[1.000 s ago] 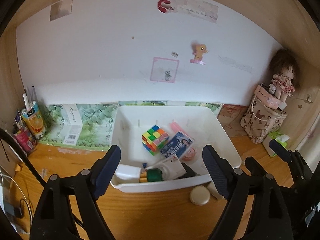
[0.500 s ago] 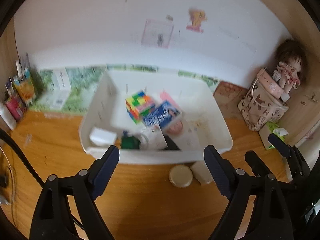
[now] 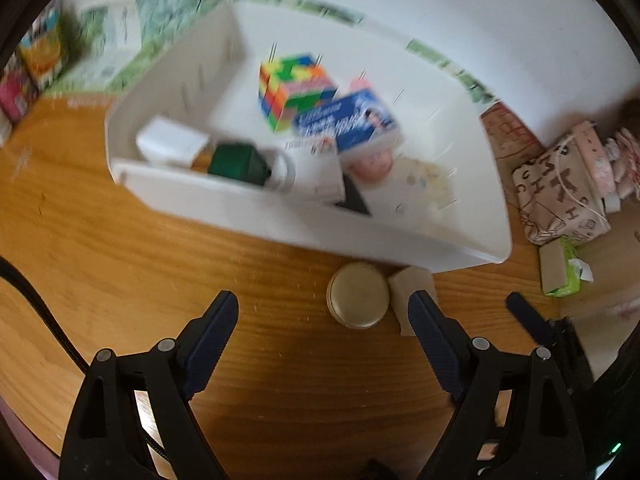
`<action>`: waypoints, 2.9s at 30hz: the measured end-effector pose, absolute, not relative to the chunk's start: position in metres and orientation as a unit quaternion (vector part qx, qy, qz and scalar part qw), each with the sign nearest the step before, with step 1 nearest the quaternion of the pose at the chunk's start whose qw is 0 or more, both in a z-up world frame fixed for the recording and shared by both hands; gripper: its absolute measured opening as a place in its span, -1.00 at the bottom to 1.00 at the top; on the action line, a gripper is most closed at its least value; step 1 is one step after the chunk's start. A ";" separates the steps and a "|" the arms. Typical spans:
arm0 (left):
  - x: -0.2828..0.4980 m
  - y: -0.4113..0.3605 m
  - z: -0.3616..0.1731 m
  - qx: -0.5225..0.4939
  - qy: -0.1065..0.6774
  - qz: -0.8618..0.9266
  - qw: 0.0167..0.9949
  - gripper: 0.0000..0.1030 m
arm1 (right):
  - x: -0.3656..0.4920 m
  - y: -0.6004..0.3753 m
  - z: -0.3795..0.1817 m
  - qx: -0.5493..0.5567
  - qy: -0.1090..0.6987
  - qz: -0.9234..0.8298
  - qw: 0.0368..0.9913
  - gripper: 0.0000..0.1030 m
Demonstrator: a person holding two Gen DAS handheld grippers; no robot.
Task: Organize rigid objects
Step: 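Lower left gripper toward beige round compact while right gripper lowers toward cream cover, then close left gripper on beige round compact while right gripper closes on cream cover, then carry compact into bin and open left gripper while right gripper drops cover there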
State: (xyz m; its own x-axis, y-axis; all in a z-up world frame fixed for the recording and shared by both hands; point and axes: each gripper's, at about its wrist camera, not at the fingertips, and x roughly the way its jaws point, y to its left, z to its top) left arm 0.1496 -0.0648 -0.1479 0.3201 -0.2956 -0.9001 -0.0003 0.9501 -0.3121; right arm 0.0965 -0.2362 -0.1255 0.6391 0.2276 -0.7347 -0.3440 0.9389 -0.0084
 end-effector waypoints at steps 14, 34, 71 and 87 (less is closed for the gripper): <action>0.163 -0.099 -0.189 -0.109 0.647 -0.083 0.750 0.72 | 0.116 -0.238 -0.183 -0.097 0.438 0.198 0.871 0.17; 0.189 -0.145 -0.202 -0.045 0.654 -0.065 0.752 0.49 | 0.110 -0.278 -0.177 -0.070 0.446 0.167 0.877 -0.27; 0.172 0.011 -0.104 -0.124 0.568 -0.034 0.813 0.11 | 0.095 -0.166 -0.074 -0.141 0.341 0.163 0.915 -0.28; 0.233 0.025 -0.044 -0.059 0.465 -0.200 0.860 0.12 | 0.155 -0.148 -0.037 -0.132 0.293 0.027 0.947 -0.27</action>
